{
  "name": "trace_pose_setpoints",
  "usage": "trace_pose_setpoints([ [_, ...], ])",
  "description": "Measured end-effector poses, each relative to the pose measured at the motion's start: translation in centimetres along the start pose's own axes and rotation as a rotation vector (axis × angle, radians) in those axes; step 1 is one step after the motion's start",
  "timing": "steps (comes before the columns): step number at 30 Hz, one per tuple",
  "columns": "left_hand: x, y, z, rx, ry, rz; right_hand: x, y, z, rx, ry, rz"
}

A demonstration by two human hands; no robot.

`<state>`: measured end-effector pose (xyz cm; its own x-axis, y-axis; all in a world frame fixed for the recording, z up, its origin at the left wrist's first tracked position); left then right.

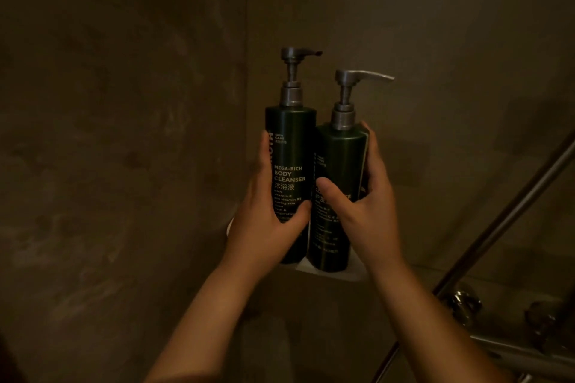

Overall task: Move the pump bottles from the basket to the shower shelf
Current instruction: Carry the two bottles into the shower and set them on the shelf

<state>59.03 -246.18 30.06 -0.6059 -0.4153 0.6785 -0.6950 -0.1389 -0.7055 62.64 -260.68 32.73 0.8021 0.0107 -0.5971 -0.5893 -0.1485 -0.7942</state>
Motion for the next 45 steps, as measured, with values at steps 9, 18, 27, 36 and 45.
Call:
trace_pose_setpoints([
  [9, -2.9, -0.4, 1.1, -0.005, 0.048, -0.042, 2.8, -0.6, 0.6, -0.018, -0.053, 0.072],
  [18, -3.7, -0.2, 1.3, -0.006, 0.020, -0.042, 4.6, -0.4, 1.1, -0.028, -0.090, 0.145],
  [27, -3.0, 2.7, -0.1, 0.301, -0.279, 0.122, 4.5, 5.1, 0.0, 0.059, 0.335, 0.163],
  [36, -3.0, 3.7, 0.3, 0.326, -0.493, 0.200, 4.7, 5.9, 0.3, 0.030, 0.490, 0.181],
  [45, -4.5, 3.2, -0.3, 0.334, -0.494, 0.096, 5.2, 4.4, 2.4, -0.097, 0.550, 0.222],
])
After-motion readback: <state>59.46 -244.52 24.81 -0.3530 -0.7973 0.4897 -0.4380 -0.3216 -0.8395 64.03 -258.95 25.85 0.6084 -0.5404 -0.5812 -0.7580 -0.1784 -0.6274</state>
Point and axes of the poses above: each hand's wrist, its own y-axis away from the middle knuckle, its own z-axis out of the palm, x = y × z, the point moved 6 cm from there along -y, towards the middle knuckle, and after that the axes turned 3 degrees about y, right-handed, at the moved point
